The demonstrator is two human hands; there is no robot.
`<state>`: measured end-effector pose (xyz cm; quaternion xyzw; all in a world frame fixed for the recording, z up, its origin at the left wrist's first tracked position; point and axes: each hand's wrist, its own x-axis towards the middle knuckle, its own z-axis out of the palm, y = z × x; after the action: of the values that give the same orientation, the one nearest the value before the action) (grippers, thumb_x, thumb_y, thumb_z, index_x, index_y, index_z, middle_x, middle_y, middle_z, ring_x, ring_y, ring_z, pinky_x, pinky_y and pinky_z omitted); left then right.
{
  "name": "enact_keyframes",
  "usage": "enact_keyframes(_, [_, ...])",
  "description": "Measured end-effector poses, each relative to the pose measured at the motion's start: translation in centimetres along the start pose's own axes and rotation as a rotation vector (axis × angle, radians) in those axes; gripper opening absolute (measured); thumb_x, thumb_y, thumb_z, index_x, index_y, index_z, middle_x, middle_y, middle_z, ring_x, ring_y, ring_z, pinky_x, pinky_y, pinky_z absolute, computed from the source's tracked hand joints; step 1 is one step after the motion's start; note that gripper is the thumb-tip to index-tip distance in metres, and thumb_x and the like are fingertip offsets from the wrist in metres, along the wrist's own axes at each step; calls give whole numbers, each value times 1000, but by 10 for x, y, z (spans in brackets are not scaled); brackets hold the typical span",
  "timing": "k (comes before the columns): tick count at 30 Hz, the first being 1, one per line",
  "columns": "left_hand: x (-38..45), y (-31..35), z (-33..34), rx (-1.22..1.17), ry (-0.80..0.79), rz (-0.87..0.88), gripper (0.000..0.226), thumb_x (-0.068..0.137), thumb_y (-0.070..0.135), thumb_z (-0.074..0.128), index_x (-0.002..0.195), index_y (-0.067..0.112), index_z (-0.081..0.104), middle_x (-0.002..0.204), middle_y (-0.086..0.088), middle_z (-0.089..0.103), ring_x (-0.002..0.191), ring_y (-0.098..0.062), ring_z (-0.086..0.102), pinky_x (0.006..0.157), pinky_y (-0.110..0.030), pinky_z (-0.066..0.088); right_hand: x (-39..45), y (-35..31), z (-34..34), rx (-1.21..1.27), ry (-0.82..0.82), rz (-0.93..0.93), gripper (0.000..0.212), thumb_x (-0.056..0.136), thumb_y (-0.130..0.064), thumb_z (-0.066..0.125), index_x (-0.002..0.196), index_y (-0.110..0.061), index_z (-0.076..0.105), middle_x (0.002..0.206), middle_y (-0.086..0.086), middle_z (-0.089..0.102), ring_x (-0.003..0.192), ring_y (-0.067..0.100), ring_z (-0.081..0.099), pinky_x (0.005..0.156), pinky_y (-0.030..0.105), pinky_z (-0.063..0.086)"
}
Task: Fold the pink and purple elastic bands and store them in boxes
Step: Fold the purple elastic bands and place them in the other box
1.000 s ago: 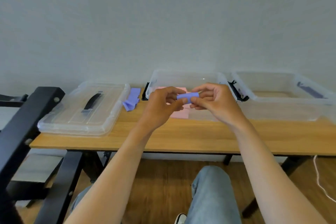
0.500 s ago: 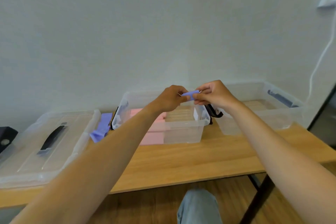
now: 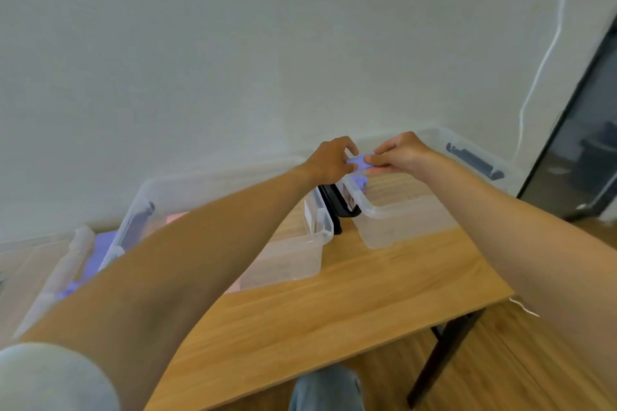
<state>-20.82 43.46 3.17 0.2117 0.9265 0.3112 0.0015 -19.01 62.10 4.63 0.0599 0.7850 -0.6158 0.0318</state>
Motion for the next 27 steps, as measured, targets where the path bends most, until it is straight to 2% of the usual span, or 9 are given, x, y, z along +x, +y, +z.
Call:
enact_keyframes(3, [26, 1, 12, 116, -104, -42, 31, 98, 19, 67, 127, 15, 59, 130, -9, 61, 111, -24, 60, 92, -32, 44, 21, 11, -9, -47, 19, 70, 32, 77, 10, 85, 101, 11, 65, 108, 24, 68, 83, 33, 75, 63, 28, 64])
enact_keyframes(8, [66, 9, 29, 554, -237, -53, 31, 99, 26, 63, 129, 22, 59, 127, 2, 63, 121, -22, 57, 106, -42, 26, 71, 31, -8, -132, -27, 222, 22, 84, 12, 78, 95, 7, 60, 97, 18, 70, 103, 36, 74, 98, 42, 58])
enact_keyframes(12, [86, 13, 47, 729, -410, -162, 26, 94, 19, 68, 118, 14, 60, 103, 0, 62, 116, -25, 58, 111, -46, 25, 106, 49, 0, -289, -95, 306, 21, 91, 8, 72, 110, 5, 65, 102, 17, 72, 106, 25, 73, 88, 30, 62])
enact_keyframes(15, [94, 11, 57, 817, -476, -173, 24, 92, 22, 72, 109, 14, 57, 84, 2, 51, 100, -25, 57, 95, -39, 42, 121, 62, 14, -434, -195, 446, 18, 102, -10, 64, 117, -1, 66, 135, 2, 68, 127, 10, 63, 113, 23, 44])
enact_keyframes(18, [101, 9, 61, 835, -520, -178, 20, 94, 20, 70, 110, 15, 59, 87, 1, 54, 93, -23, 57, 79, -33, 47, 131, 68, 21, -480, -229, 487, 15, 101, -13, 66, 110, -1, 70, 135, 0, 69, 129, 10, 62, 117, 28, 42])
enact_keyframes(21, [107, 6, 66, 862, -541, -181, 15, 99, 23, 65, 112, 18, 60, 92, 1, 55, 102, -25, 60, 81, -33, 44, 133, 64, 22, -469, -258, 476, 32, 99, -4, 67, 130, 3, 63, 129, 9, 69, 118, 19, 66, 114, 32, 46])
enact_keyframes(23, [109, 4, 69, 873, -553, -168, 18, 101, 26, 63, 116, 18, 59, 93, 1, 55, 106, -26, 60, 82, -32, 42, 134, 66, 25, -530, -283, 518, 23, 103, -13, 64, 123, -2, 66, 123, 1, 75, 91, 7, 71, 103, 17, 50])
enact_keyframes(25, [111, 1, 71, 895, -551, -153, 20, 100, 28, 65, 117, 18, 60, 84, 3, 51, 99, -24, 56, 81, -32, 41, 137, 67, 28, -583, -299, 555, 14, 105, -19, 61, 107, -7, 67, 83, -3, 80, 56, 1, 69, 67, 9, 54])
enact_keyframes(27, [112, -2, 73, 917, -524, -149, 18, 99, 28, 67, 113, 19, 60, 80, 4, 48, 94, -22, 54, 80, -31, 42, 139, 71, 28, -658, -286, 551, 19, 105, -23, 61, 94, -8, 63, 56, -6, 72, 41, 0, 63, 63, 16, 52])
